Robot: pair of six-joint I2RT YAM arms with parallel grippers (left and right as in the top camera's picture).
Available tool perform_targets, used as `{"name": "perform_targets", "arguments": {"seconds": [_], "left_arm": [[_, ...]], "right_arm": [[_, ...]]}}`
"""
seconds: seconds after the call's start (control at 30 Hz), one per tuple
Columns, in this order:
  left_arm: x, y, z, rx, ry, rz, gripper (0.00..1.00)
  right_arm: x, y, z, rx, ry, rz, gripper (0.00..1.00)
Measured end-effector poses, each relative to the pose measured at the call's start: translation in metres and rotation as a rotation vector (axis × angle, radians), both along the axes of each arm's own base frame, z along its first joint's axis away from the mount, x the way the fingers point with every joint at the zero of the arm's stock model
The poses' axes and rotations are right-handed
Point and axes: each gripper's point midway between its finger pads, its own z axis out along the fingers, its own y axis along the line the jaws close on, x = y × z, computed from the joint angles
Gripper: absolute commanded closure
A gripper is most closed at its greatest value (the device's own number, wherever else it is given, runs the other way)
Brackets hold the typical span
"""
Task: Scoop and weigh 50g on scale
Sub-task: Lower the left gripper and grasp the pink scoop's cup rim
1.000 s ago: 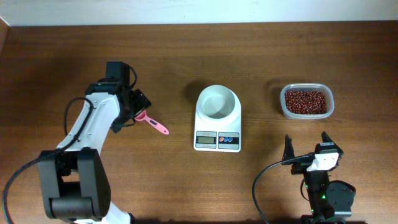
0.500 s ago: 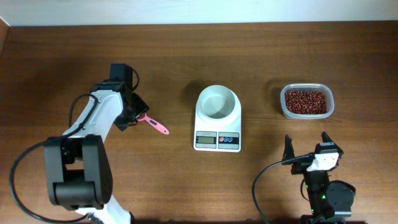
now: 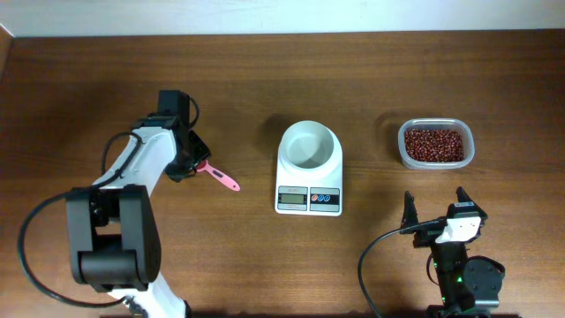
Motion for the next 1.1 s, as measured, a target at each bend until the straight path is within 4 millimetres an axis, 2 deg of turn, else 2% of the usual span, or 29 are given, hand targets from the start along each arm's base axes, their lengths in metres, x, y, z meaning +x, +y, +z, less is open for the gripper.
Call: {"name": "perform_targets", "arguments": {"seconds": [0.07, 0.3, 1.1], "left_arm": [[0.0012, 0.0000, -0.0058, 0.000, 0.006, 0.000, 0.49], [0.0051, 0.0000, -0.0053, 0.000, -0.010, 0.000, 0.58], [0.0039, 0.0000, -0.0089, 0.000, -0.013, 0.000, 0.66]], "right_arm": [[0.0000, 0.0001, 0.0000, 0.000, 0.000, 0.000, 0.01], [0.0000, 0.0000, 0.0000, 0.000, 0.000, 0.000, 0.01], [0.0000, 0.0001, 0.0000, 0.000, 0.000, 0.000, 0.01]]}}
